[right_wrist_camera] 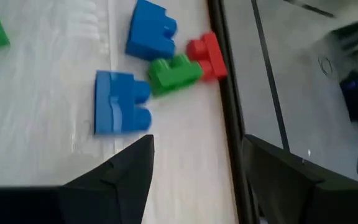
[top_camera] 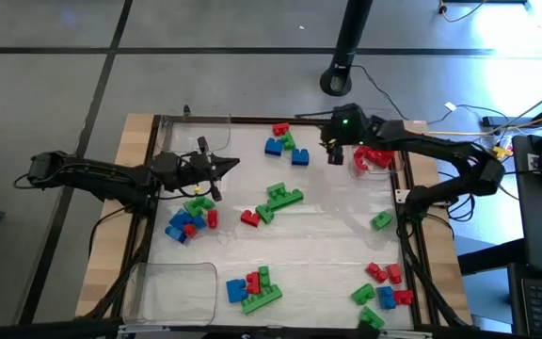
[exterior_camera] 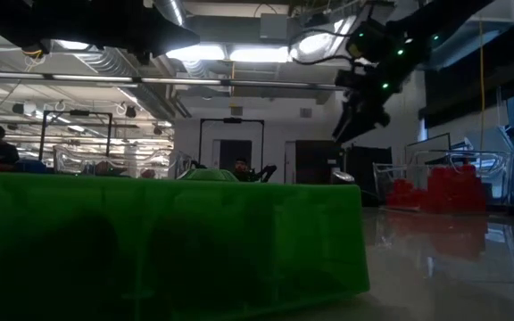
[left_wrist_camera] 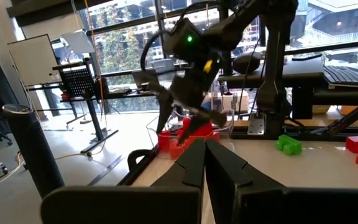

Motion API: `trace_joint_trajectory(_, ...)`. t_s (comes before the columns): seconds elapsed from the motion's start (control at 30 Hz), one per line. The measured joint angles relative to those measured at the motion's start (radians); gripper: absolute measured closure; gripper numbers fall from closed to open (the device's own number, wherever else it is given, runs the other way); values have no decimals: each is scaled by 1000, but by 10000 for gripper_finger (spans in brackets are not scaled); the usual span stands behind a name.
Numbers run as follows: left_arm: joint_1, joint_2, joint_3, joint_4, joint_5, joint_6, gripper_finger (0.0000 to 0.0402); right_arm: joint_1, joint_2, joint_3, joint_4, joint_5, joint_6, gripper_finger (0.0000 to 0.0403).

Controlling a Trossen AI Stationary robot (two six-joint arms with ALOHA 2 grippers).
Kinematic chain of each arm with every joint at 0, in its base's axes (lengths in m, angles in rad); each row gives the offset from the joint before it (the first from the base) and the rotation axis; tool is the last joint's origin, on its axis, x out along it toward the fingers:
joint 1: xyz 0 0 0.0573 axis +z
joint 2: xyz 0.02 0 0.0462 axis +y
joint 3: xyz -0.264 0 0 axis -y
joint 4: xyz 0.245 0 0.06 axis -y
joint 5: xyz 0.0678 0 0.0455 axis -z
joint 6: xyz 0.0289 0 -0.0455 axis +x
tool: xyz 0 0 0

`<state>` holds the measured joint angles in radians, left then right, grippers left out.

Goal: Sort blocks
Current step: Put the red game piece into the right transparent bin

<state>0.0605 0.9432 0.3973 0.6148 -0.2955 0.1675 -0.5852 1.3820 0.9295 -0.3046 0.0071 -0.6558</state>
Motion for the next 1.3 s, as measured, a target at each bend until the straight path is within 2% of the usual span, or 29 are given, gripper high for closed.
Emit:
trace_joint_trajectory(0.13,0,0,0,0,0,16,398,24,79,9,76,1,1,160)
trace_joint_trajectory(0.27,0,0,0,0,0,16,398,25,170,70,76,14,5,160)
trace_joint_trajectory(0.7,0,0,0,-4,0,20,398,22,455,355,60,27,3,160)
trace_joint_trajectory(1.0,9,0,0,-7,-2,22,398,13,634,586,-36,27,-28,160)
trace_joint_trajectory(1.3,17,0,0,-23,-3,23,398,-49,780,778,-157,22,-29,160)
